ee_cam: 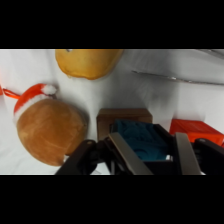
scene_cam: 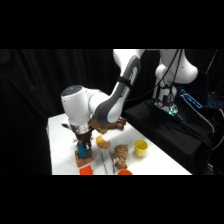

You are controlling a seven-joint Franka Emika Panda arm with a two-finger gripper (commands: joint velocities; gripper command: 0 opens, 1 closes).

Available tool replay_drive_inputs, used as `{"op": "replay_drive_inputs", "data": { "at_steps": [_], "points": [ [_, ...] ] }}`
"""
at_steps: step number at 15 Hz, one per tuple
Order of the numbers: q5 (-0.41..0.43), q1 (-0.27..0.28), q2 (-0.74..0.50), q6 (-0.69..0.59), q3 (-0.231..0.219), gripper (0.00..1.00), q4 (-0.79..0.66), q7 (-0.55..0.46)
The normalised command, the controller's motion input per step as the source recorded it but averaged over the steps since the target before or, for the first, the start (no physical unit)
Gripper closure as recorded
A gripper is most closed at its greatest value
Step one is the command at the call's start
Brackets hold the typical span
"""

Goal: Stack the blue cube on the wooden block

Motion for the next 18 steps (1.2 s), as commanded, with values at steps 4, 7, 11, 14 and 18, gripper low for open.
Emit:
{"op": "replay_drive_inputs", "data": {
  "at_steps": [4, 7, 11, 14, 18],
  "points": [
    [0.118, -0.041, 0.15, 0.08, 0.020, 0.68, 0.20, -0.12],
    [0.100, -0.034, 0.07, 0.07, 0.003, 0.17, 0.13, -0.11],
    [0.080, -0.022, -0.13, 0.00, -0.004, 0.00, -0.03, -0.11],
    [0.092, -0.028, -0.30, -0.08, 0.027, 0.00, -0.14, -0.15],
    [0.119, -0.039, -0.44, -0.23, 0.047, 0.00, -0.20, -0.16]
  ]
}}
